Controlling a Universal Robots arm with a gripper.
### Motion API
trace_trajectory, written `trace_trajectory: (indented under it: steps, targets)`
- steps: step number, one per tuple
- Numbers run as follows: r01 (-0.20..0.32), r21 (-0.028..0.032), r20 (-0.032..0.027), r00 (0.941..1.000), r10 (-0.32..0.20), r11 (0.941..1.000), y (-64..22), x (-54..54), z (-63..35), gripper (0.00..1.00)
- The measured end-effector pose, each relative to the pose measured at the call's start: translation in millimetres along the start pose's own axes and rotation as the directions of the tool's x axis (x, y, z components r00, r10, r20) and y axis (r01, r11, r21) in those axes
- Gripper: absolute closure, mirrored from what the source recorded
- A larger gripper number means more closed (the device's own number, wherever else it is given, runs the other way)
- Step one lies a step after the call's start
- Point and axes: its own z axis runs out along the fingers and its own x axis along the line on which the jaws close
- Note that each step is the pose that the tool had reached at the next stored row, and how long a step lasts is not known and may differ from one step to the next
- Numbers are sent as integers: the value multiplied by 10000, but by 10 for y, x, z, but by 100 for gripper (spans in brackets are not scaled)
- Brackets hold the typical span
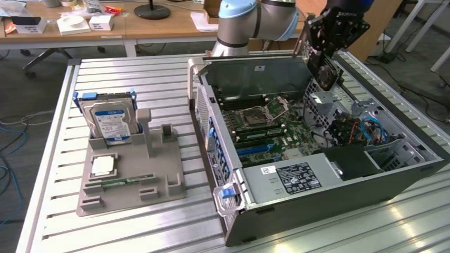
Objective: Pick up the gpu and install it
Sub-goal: 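Pick up the gpu and move the gpu toward the slot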
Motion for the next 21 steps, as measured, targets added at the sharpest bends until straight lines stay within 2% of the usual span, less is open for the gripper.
trace_trajectory:
  steps: [5, 14, 21]
  targets:
    - [0, 0, 0, 10000, 0, 10000, 0, -12, 0, 74]
    - [0, 0, -1, 10000, 0, 10000, -17, -127, 3, 74]
    - [0, 1, 0, 10000, 0, 10000, -32, -131, 2, 74]
